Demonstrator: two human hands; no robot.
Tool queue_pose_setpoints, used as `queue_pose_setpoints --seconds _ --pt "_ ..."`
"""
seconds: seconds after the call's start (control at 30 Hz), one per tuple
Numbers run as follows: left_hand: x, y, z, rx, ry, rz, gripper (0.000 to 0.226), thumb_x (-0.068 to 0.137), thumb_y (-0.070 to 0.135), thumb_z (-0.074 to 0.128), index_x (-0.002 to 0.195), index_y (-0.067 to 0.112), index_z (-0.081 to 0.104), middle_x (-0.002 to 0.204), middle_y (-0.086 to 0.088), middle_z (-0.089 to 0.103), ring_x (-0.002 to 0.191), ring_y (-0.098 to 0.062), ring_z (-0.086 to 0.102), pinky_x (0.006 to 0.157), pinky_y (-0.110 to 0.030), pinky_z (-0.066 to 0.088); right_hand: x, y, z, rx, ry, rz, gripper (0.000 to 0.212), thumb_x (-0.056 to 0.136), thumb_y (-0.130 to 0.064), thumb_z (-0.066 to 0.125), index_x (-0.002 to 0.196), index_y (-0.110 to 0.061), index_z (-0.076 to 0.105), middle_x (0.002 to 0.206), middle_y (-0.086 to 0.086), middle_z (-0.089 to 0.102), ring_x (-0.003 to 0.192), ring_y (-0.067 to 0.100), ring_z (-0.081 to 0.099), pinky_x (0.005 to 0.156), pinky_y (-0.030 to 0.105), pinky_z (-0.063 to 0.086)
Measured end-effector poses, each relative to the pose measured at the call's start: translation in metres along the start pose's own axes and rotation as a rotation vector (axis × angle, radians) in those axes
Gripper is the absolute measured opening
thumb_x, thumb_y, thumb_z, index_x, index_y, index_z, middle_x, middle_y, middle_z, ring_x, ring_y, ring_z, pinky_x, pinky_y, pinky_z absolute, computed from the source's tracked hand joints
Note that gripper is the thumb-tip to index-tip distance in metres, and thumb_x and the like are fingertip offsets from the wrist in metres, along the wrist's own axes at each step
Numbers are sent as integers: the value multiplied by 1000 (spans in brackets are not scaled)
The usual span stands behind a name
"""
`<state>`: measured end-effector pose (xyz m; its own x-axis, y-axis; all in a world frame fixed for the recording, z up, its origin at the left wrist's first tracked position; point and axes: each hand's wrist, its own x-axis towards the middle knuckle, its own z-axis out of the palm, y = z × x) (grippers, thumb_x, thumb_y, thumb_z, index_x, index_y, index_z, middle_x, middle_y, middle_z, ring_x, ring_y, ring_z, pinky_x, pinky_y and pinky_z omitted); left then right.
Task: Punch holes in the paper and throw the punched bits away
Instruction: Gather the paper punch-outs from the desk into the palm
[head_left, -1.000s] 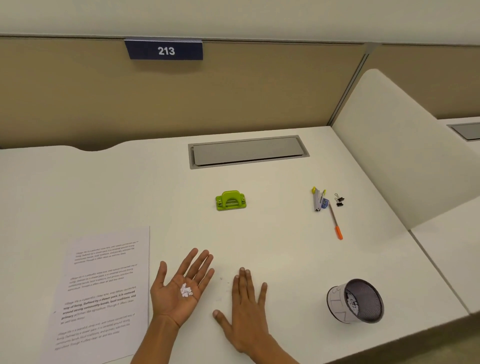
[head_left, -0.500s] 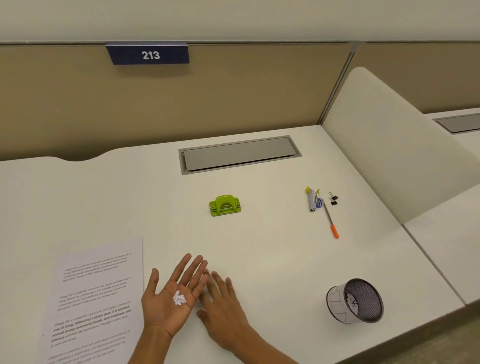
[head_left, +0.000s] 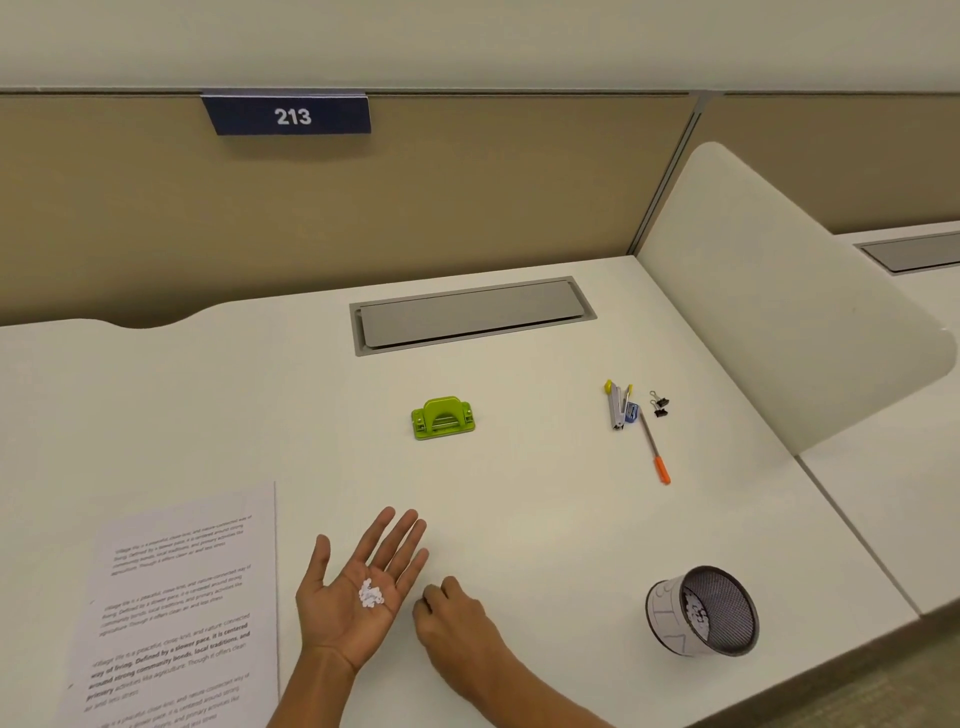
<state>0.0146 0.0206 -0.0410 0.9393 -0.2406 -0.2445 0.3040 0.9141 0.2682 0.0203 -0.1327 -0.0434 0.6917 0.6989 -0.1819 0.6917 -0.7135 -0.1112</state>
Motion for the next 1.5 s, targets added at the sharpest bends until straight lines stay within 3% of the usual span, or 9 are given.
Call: queue_pose_setpoints --seconds 0.13,0.23,0.33,0.5,0.8,1.0,1.13,1.3,1.5 --pt "3 5 -6 -5 76 40 75 98 65 15 150 11 9 160 -14 8 151 -31 0 122 -46 -10 5 10 -5 521 61 358 25 86 -1 52 101 -6 72 98 8 72 89 21 62 78 26 51" --pt "4 10 0 -101 175 11 75 97 61 34 147 5 30 158 -18 23 148 -35 19 123 -49 1 8 21 -32 1048 194 677 21 81 -4 60 86 -10 79 77 1 75 70 9 68 70 15 50" --pt "4 8 14 -116 285 76 74 95 59 42 140 1 47 150 -22 42 140 -37 39 121 -50 15 10 21 -60 1286 168 625 17 80 -4 64 83 -11 79 72 2 75 66 10 70 66 19 55" --pt "13 -1 35 -119 277 35 78 93 62 41 141 1 46 151 -21 41 138 -38 41 118 -48 23 22 5 -95 1041 114 379 24 88 -7 58 100 -15 77 93 7 76 76 9 67 67 9 49" --pt "20 -17 42 -75 226 12 82 93 66 38 147 5 35 157 -17 31 145 -34 29 123 -48 8 12 12 -104 837 220 288 22 86 -10 62 103 -18 73 96 2 76 89 14 70 82 29 57" --pt "11 -17 46 -102 296 126 77 94 63 39 143 5 44 152 -19 40 141 -35 39 112 -47 38 16 33 -103 1037 344 252 14 79 -5 67 86 -14 74 80 -10 73 75 1 67 74 12 52" --pt "-5 -7 43 -124 345 190 74 95 61 37 141 4 47 148 -21 45 136 -39 44 115 -50 30 17 49 -89 1180 359 352 12 83 -4 67 87 -12 75 84 -5 75 74 11 71 71 30 61" --pt "-24 5 28 -119 348 189 74 95 59 38 139 1 49 147 -22 45 135 -40 45 117 -51 24 5 51 -57 1005 256 456 14 75 -16 79 88 -17 74 79 -10 71 70 3 68 69 12 53" --pt "-39 20 21 -128 331 161 74 94 58 40 139 0 48 148 -23 44 136 -40 43 117 -51 24 -11 29 -20 720 18 390 42 66 -33 82 103 -17 69 91 -5 66 80 10 63 77 25 55"
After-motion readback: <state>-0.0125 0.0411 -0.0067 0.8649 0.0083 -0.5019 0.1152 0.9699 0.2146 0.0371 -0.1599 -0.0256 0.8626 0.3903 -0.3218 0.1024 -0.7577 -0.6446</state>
